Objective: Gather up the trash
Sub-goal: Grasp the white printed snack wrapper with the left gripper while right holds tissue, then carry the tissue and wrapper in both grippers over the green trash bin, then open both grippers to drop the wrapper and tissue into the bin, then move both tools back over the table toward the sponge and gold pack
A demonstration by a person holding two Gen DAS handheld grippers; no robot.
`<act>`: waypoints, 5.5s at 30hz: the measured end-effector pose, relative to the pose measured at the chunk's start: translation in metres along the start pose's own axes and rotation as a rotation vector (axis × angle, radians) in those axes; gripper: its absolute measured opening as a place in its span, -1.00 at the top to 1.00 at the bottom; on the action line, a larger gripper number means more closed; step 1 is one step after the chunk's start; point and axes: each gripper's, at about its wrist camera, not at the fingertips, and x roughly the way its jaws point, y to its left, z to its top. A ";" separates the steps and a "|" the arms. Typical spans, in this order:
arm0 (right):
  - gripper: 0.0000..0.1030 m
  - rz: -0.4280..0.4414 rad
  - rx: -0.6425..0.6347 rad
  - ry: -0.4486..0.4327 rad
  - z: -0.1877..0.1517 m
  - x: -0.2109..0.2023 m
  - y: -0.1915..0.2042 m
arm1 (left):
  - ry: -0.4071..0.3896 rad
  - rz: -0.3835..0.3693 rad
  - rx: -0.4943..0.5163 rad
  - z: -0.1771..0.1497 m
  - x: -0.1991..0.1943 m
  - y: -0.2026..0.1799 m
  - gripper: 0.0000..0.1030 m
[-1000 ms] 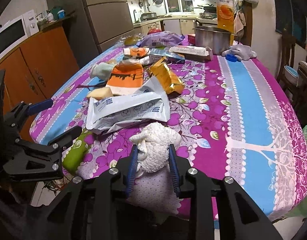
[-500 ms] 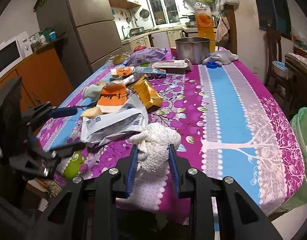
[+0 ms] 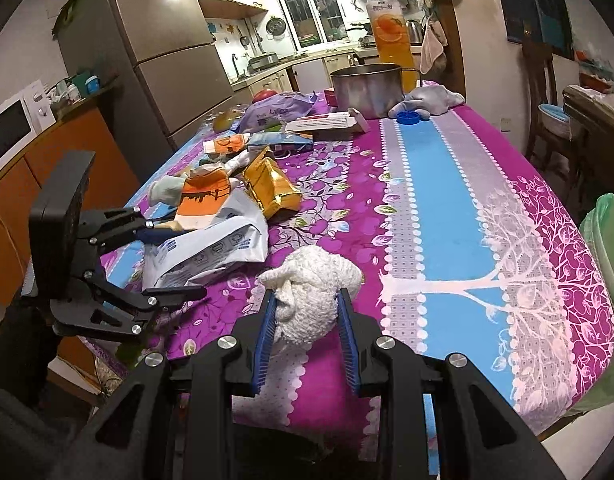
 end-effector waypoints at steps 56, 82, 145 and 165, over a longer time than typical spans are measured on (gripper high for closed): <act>0.40 -0.683 0.223 -0.195 0.048 -0.246 -0.283 | -0.097 -0.164 0.095 0.335 0.089 -0.194 0.41; 0.40 -0.585 0.307 0.261 0.065 -0.148 -0.369 | 0.102 -0.237 0.226 0.367 0.161 -0.237 0.41; 0.17 -0.655 0.199 -0.026 0.051 -0.102 -0.284 | -0.063 0.074 0.052 0.297 0.119 -0.183 -0.12; -0.15 -0.604 0.090 -0.183 0.043 -0.064 -0.191 | -0.072 0.221 -0.231 0.193 0.087 -0.084 -0.12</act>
